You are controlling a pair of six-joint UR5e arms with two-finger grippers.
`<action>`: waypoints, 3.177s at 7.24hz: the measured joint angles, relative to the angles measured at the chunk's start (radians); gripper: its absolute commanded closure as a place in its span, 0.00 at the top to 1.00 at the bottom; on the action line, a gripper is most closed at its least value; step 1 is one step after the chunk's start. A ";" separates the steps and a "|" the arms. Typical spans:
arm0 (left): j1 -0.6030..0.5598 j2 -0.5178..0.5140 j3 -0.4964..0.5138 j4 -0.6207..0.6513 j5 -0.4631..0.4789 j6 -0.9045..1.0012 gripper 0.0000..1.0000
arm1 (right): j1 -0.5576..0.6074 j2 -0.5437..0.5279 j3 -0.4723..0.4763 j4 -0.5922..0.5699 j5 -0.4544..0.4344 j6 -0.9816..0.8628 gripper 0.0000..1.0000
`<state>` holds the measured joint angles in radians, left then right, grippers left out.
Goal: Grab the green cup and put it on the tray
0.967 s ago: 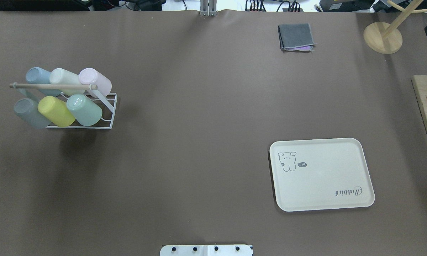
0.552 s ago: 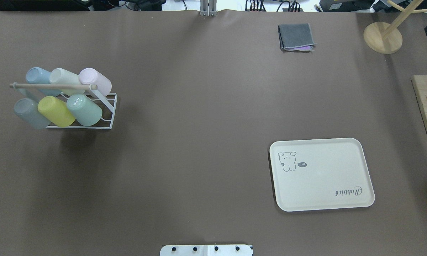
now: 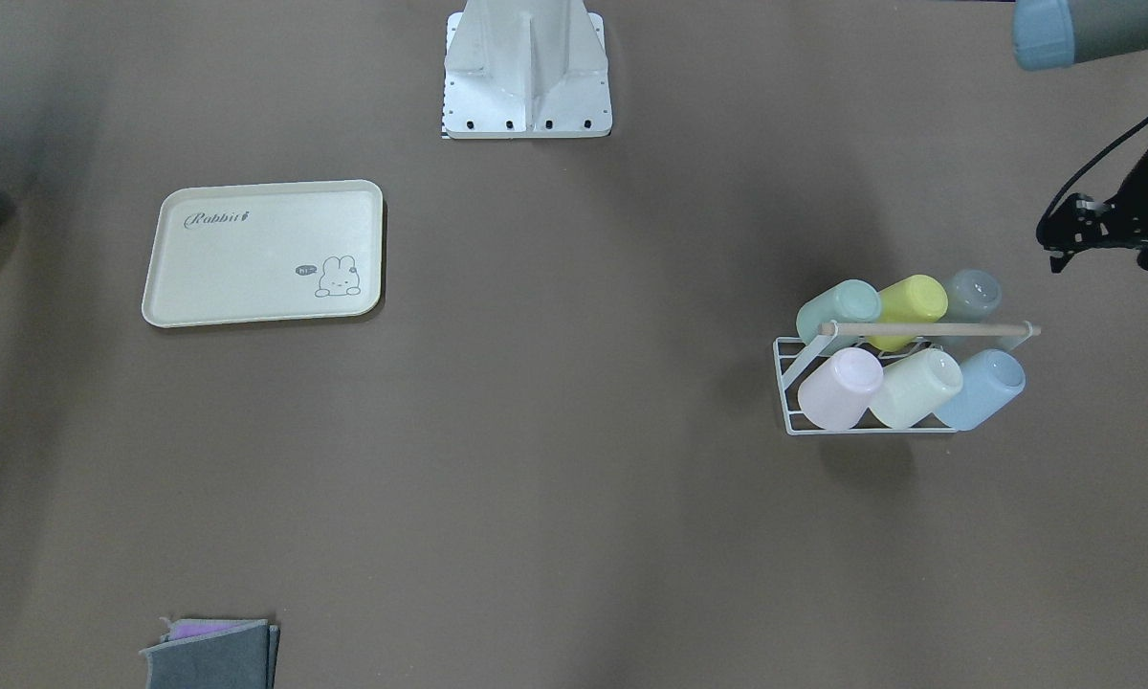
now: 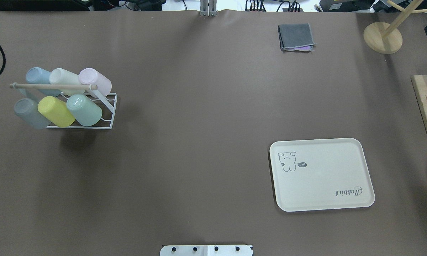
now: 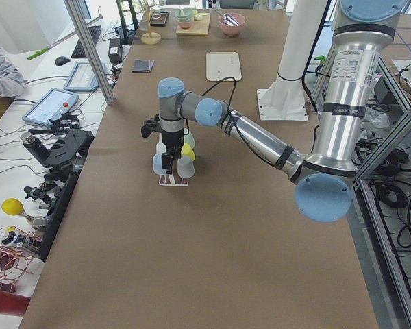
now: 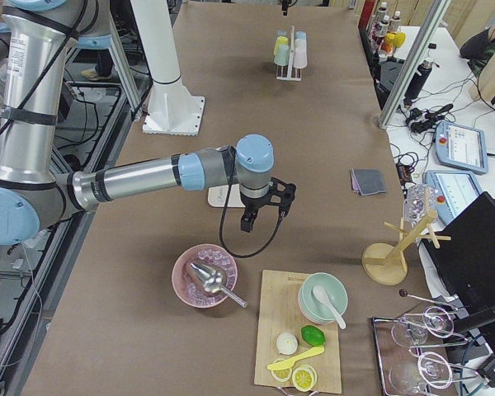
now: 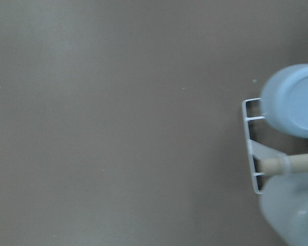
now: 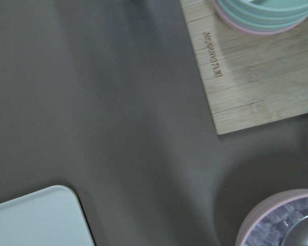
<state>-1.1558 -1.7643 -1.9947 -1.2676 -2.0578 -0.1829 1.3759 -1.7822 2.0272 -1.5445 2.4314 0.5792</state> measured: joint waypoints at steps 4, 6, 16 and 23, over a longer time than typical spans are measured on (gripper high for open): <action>0.275 -0.256 -0.053 0.245 0.204 0.226 0.98 | -0.394 -0.003 -0.148 0.609 -0.189 0.459 0.98; 0.472 -0.392 -0.062 0.420 0.455 0.380 0.98 | -0.587 0.002 -0.248 0.834 -0.309 0.612 0.98; 0.771 -0.512 0.189 0.624 0.930 0.694 0.98 | -0.653 -0.094 -0.228 0.854 -0.263 0.556 0.94; 0.801 -0.537 0.441 0.658 1.146 0.682 0.92 | -0.636 -0.014 -0.265 0.834 -0.271 0.530 0.44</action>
<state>-0.3549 -2.3018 -1.5541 -0.6097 -0.9116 0.4994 0.7401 -1.7964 1.7625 -0.7109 2.1602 1.1091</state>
